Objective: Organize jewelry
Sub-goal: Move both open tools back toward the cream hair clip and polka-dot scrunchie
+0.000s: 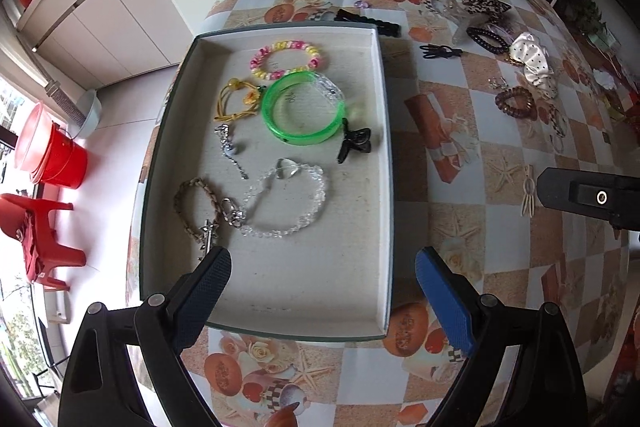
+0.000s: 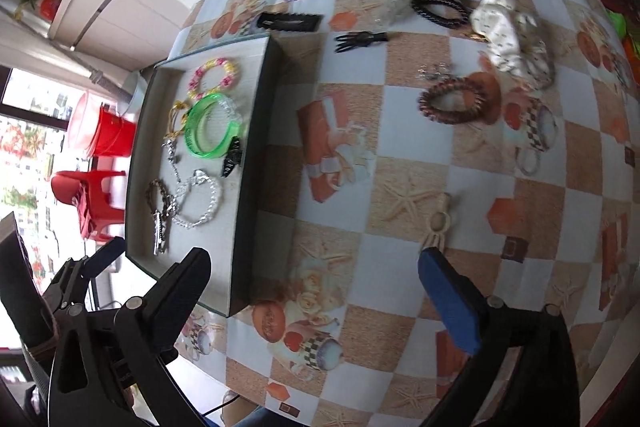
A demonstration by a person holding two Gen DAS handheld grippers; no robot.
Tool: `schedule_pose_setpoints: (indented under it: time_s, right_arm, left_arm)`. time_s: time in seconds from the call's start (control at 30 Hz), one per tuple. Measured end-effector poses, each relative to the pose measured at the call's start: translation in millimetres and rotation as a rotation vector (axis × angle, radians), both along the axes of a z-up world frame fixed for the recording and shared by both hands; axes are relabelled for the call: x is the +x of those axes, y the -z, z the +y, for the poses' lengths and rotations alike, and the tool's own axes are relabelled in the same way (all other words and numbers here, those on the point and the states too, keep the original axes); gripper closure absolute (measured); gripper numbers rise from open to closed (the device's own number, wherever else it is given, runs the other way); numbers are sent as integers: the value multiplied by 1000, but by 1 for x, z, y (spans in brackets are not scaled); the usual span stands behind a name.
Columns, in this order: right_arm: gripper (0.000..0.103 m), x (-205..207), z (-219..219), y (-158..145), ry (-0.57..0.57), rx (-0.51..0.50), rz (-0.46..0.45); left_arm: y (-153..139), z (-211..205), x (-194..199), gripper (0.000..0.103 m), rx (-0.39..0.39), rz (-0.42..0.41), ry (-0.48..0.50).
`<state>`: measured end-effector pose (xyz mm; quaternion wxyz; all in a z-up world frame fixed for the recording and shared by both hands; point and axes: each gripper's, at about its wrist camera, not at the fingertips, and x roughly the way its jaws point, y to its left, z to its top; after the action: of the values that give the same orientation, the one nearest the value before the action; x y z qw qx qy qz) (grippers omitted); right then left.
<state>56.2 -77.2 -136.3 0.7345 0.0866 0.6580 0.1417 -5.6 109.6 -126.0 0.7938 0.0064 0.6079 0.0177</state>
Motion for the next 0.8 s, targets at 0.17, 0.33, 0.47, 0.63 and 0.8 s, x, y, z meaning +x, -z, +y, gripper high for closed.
schedule_pose_setpoints:
  time_s: [0.17, 0.33, 0.47, 0.63, 0.8]
  right_arm:
    - [0, -4, -40, 5, 82, 5, 10]
    - [0, -7, -74, 9, 149, 4, 11]
    - [0, -5, -97, 12, 181, -14, 6]
    - [0, 2, -123, 17, 208, -37, 35]
    - [0, 13, -142, 20, 227, -45, 44]
  left_arm:
    - [1, -28, 7, 8, -10, 10, 56]
    - [-2, -54, 20, 8, -5, 9, 99]
    - [-2, -70, 33, 8, -11, -2, 122]
    - [2, -88, 50, 8, -46, 13, 134]
    - [7, -107, 62, 8, -67, 23, 156]
